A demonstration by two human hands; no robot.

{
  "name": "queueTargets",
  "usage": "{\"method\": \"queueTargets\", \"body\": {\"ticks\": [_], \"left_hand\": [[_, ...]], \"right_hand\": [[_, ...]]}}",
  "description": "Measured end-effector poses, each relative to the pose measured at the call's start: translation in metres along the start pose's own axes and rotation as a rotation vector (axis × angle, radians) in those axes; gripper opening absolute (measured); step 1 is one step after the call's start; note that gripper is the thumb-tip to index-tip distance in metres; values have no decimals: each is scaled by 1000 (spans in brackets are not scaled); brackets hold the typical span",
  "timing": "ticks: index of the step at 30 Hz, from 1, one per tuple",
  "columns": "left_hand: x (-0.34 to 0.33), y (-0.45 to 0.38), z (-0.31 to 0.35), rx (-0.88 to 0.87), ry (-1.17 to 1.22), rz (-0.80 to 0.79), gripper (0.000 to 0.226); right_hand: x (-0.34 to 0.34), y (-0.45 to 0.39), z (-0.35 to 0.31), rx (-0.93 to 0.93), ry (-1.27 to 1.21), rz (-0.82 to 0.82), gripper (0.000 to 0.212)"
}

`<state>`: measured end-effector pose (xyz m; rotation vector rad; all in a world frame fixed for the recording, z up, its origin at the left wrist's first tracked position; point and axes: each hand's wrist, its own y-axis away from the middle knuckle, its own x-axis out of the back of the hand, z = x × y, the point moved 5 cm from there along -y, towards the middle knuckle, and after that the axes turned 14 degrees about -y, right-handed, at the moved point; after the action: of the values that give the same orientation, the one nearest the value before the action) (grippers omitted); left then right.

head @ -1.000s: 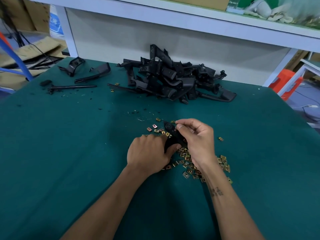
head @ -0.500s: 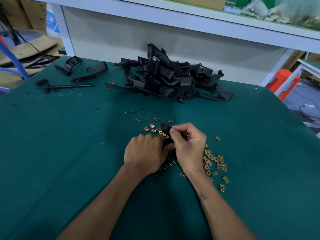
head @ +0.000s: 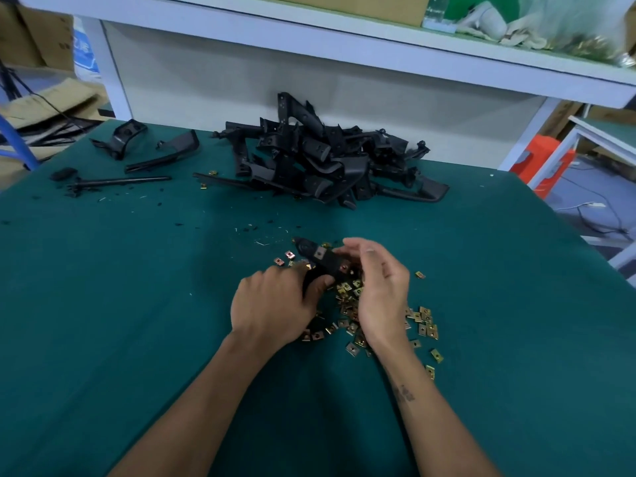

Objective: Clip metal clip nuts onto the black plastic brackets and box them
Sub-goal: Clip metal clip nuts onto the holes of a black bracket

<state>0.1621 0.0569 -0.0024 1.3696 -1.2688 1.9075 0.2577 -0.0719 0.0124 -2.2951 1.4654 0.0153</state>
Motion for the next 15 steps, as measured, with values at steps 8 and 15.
{"method": "queueTargets", "body": {"ticks": [8, 15], "left_hand": [[22, -17, -30, 370, 579, 153, 53], [36, -27, 0, 379, 999, -5, 56]], "right_hand": [[-21, 10, -6, -59, 263, -219, 26], [-46, 47, -1, -339, 34, -494, 11]]}}
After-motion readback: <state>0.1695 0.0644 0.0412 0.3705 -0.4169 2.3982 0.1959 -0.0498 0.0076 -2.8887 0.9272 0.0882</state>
